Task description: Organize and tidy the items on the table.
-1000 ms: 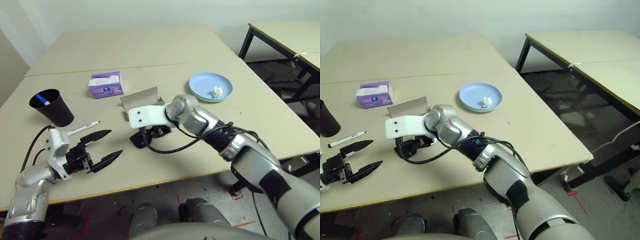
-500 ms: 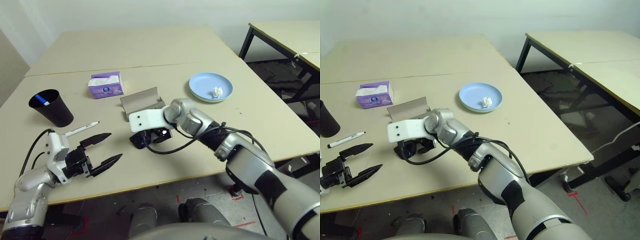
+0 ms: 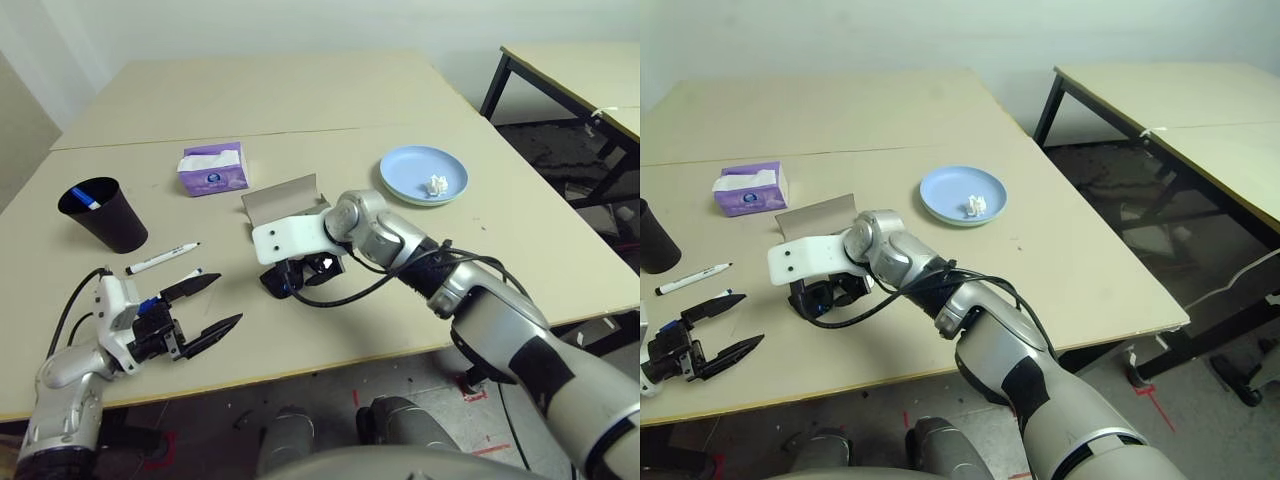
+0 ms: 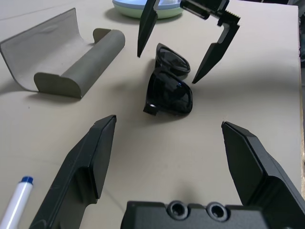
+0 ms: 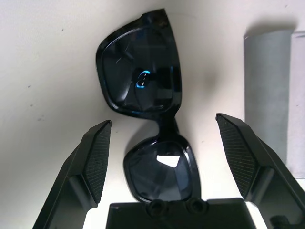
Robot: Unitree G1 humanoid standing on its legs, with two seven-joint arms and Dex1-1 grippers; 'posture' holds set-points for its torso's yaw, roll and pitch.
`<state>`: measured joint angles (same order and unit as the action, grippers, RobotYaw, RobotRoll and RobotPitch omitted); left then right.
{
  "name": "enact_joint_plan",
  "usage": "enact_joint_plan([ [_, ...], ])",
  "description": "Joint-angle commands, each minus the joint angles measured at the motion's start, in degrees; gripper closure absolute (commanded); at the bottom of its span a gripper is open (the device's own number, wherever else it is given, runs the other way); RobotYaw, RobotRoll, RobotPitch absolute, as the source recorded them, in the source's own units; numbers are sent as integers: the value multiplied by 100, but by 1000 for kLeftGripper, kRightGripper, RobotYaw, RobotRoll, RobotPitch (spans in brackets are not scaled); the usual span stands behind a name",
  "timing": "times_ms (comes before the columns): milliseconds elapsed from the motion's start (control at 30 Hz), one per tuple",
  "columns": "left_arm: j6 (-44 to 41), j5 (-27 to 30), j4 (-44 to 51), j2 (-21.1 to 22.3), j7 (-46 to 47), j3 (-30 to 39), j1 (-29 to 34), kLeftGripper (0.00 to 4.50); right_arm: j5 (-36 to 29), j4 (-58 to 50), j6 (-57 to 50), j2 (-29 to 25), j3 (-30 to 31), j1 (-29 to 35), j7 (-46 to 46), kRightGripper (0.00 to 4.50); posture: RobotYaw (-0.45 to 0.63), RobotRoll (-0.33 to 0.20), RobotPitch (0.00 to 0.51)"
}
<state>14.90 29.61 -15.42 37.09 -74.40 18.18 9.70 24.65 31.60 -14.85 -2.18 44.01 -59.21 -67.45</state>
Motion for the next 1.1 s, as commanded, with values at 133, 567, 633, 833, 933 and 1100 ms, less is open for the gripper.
enact_joint_plan([
  [133, 172, -27, -223, -12, -135, -2, -9, 0, 57, -127, -103, 10, 23, -31, -113, 28, 49, 0, 42],
  [567, 182, 4, -254, 168, -310, 79, 15, 0, 83, 171, -87, 183, 5, -204, -38, 28, 54, 0, 44],
  [633, 170, 10, -244, 188, -306, 93, 16, 0, 84, 186, -88, 198, 7, -228, -39, 28, 55, 0, 43],
  [833, 118, 7, -120, 158, -242, 88, 42, 0, 91, 233, -34, 202, 3, -272, -40, 1326, 60, 0, 43],
  [933, 88, 8, -43, 144, -194, 70, 62, 0, 100, 216, 9, 155, 37, -220, -83, 2491, 60, 0, 42],
  [1100, -79, 39, 298, 128, -23, 53, 121, 0, 99, 253, 43, 166, 57, -165, -113, 4340, 66, 0, 40],
])
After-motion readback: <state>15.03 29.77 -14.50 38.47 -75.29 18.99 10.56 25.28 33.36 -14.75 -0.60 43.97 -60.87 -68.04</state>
